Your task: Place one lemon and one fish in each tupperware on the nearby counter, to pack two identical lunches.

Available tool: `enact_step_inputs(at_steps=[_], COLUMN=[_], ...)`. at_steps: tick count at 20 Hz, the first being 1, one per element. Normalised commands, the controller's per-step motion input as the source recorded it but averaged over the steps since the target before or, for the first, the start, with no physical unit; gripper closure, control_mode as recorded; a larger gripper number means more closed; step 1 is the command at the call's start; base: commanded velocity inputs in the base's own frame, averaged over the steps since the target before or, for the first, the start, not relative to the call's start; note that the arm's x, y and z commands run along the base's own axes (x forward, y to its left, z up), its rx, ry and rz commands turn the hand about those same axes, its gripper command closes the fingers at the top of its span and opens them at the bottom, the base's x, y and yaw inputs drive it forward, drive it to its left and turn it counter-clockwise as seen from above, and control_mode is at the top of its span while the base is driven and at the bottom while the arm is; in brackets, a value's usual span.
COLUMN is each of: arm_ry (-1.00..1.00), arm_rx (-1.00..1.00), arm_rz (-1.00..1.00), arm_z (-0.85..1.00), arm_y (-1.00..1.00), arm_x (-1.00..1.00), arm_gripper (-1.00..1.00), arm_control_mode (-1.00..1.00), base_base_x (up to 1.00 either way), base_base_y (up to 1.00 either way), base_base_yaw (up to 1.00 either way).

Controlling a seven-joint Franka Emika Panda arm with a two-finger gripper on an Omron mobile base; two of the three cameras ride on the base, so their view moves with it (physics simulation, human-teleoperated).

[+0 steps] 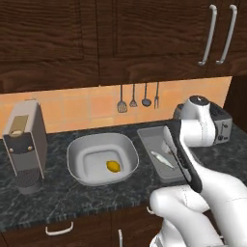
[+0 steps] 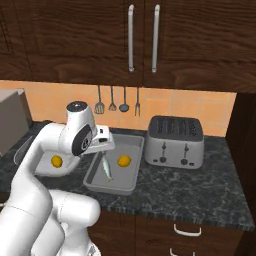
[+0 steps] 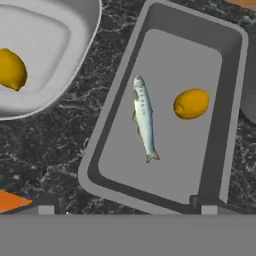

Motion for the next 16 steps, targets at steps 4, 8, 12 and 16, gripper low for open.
enact_step_inputs(at_steps=[4,8,12,16], arm_ry=[-0.05,0.00,0.00,0.00], arm_rx=[0.00,0.00,0.00,0.00], arm_rz=[0.00,0.00,0.00,0.00], arm_z=[0.00,0.00,0.00,0.00], arm_y=[-0.12,0.00,0.00,0.00], arm_x=[-0.25,0.00,0.00,0.00], arm_gripper=[-1.00,-1.00,-1.00,-1.00], arm_control_mode=[1.00,1.00,1.00,1.00], base_base_x=[-0.75,-1.00,-1.00,-1.00], base_base_y=[-0.63,-0.99,-1.00,-1.00], base_base_yaw=[0.00,0.00,0.00,-0.17])
